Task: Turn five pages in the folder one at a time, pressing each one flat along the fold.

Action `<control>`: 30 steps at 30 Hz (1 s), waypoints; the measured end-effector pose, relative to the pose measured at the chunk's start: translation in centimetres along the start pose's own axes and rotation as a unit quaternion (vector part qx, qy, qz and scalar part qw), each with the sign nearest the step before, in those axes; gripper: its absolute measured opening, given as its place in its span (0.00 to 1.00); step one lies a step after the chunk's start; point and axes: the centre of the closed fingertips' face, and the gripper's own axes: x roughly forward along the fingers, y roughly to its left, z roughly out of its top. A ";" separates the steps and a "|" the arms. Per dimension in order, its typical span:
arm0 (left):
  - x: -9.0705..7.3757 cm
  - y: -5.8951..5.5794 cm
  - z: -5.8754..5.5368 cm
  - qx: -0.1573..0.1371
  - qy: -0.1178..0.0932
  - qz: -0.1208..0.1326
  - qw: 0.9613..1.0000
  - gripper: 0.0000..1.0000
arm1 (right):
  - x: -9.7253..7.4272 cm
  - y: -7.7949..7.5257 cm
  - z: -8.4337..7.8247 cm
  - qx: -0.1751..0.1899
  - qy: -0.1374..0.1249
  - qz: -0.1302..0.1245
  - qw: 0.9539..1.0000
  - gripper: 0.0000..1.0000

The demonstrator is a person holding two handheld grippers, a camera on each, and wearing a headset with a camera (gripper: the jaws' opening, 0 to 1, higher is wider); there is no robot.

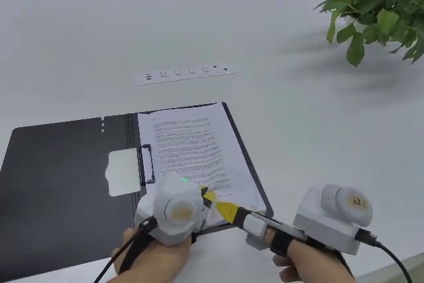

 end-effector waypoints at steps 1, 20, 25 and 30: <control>0.0 0.0 0.0 0.000 0.000 0.000 1.000 0.04 | 0.1 -0.1 0.0 0.000 -0.001 -0.002 1.000 0.46; 0.0 -0.1 0.0 0.000 0.001 0.001 1.000 0.04 | 1.0 -2.9 0.7 0.034 -0.033 -0.057 0.997 0.19; -0.1 -0.2 0.0 -0.003 0.002 0.002 1.000 0.04 | 0.6 -3.9 1.1 0.035 -0.047 -0.080 0.995 0.00; -0.1 -0.2 0.0 -0.007 0.005 0.006 1.000 0.04 | 0.6 -3.8 1.0 0.036 -0.055 -0.081 0.995 0.00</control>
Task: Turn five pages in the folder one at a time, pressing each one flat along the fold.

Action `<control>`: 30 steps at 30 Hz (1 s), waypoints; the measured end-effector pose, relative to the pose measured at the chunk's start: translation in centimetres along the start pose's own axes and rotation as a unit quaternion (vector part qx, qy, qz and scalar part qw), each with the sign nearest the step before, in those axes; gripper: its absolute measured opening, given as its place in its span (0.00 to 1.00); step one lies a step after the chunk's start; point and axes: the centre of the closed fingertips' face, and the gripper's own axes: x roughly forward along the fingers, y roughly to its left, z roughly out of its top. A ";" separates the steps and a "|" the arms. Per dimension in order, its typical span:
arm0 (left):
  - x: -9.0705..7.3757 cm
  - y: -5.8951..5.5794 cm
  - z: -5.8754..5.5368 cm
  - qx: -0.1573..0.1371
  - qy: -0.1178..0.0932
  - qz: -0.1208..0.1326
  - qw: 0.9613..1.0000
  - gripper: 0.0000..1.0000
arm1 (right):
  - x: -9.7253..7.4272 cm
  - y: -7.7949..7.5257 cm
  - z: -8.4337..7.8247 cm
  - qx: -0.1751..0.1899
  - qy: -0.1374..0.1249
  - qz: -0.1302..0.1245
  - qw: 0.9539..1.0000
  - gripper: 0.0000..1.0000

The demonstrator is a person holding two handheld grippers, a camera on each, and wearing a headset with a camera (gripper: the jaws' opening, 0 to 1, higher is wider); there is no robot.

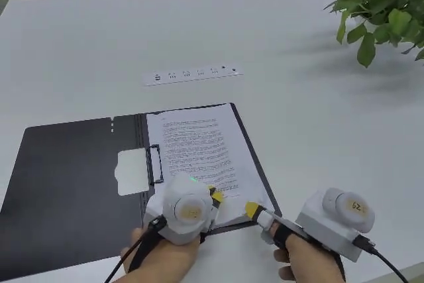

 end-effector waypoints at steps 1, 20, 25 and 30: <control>0.0 0.0 0.0 -0.003 0.001 0.001 1.000 0.04 | 0.0 0.0 0.0 -0.003 -0.002 -0.001 1.000 0.00; -4.5 1.5 0.5 -0.092 0.002 -0.001 0.996 0.24 | -1.4 2.5 0.9 -0.066 -0.040 0.031 0.997 0.00; -6.9 2.5 0.8 -0.086 -0.013 0.004 0.996 0.26 | -2.0 4.6 1.0 -0.098 -0.048 0.055 0.992 0.00; -9.3 3.2 0.7 -0.056 -0.025 -0.002 0.998 0.29 | -2.6 7.4 1.0 -0.137 -0.055 0.086 0.985 0.00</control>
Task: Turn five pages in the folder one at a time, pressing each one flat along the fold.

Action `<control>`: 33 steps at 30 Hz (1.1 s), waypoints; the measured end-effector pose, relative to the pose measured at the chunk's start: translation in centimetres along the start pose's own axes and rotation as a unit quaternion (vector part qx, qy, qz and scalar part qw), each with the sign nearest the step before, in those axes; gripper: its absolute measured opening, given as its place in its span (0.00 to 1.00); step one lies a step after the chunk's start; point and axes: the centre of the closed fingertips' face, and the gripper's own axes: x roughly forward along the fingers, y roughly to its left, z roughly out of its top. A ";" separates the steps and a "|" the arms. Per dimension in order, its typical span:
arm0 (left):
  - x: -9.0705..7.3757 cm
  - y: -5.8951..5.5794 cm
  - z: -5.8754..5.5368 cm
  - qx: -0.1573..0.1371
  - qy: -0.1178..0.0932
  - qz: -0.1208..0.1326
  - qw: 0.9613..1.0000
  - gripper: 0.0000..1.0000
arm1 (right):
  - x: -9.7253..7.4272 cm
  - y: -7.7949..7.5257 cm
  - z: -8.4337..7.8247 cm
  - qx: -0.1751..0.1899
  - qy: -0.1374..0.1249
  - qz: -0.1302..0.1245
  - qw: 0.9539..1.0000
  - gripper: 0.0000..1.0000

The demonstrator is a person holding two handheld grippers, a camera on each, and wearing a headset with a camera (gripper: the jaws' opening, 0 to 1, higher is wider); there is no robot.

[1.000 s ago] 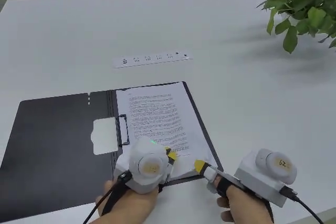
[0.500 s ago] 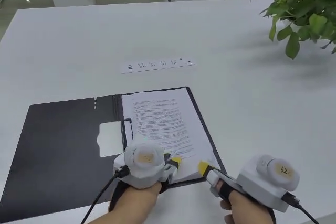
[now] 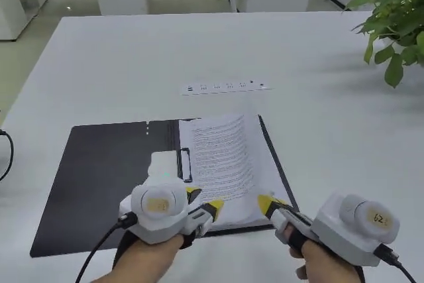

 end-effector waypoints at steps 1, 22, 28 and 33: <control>-0.4 0.2 -0.1 0.003 0.000 -0.001 1.000 0.29 | 0.0 0.4 0.1 -0.008 -0.001 0.004 1.000 0.00; -8.9 5.8 -1.9 -0.022 -0.016 0.062 0.998 0.32 | 3.3 10.0 -1.8 -0.092 0.033 0.096 0.991 0.00; -11.1 7.2 -2.3 -0.030 -0.022 0.078 0.996 0.34 | 5.0 11.9 -4.0 -0.120 0.067 0.112 0.984 0.00; -12.6 8.7 -3.2 -0.040 -0.018 0.096 0.994 0.34 | 6.4 12.8 -6.1 -0.144 0.094 0.110 0.979 0.00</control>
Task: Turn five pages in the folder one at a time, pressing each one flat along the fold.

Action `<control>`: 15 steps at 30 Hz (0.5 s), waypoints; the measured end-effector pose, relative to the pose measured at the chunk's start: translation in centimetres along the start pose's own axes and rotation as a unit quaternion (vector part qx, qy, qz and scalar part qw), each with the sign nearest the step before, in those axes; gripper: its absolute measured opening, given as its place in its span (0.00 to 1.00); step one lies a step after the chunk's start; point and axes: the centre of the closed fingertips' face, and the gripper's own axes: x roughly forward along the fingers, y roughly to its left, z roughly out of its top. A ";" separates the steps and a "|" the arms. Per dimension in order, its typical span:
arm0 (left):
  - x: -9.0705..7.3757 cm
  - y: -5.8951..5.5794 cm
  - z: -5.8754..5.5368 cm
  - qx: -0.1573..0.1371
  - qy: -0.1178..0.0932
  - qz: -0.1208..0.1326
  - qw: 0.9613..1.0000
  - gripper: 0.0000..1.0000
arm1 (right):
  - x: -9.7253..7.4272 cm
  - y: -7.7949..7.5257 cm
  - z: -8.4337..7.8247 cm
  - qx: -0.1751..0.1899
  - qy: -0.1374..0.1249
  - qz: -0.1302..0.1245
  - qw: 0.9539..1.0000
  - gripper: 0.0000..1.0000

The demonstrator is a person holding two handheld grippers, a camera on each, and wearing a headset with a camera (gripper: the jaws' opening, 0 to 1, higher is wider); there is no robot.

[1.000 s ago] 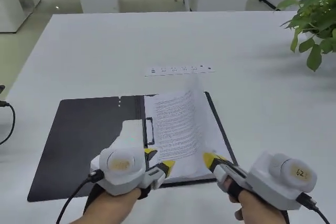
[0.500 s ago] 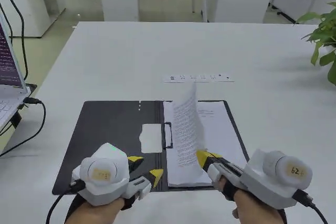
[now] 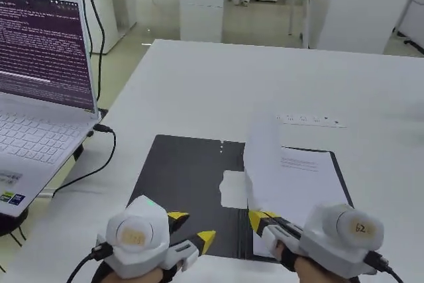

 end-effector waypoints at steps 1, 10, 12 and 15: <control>-0.2 0.2 -0.2 0.000 0.001 0.001 1.000 0.34 | 0.3 0.2 -0.2 -0.002 0.003 0.001 1.000 0.00; -1.6 2.4 -0.9 -0.012 0.000 0.023 1.000 0.34 | 2.9 1.9 -2.3 -0.028 0.042 0.014 0.999 0.00; -1.7 2.7 -1.0 -0.022 -0.001 0.027 0.999 0.34 | 3.4 2.2 -2.8 -0.029 0.050 0.016 0.998 0.00; -2.1 3.0 -1.2 -0.032 -0.006 0.033 0.999 0.34 | 4.1 2.9 -3.4 -0.034 0.058 0.022 0.998 0.00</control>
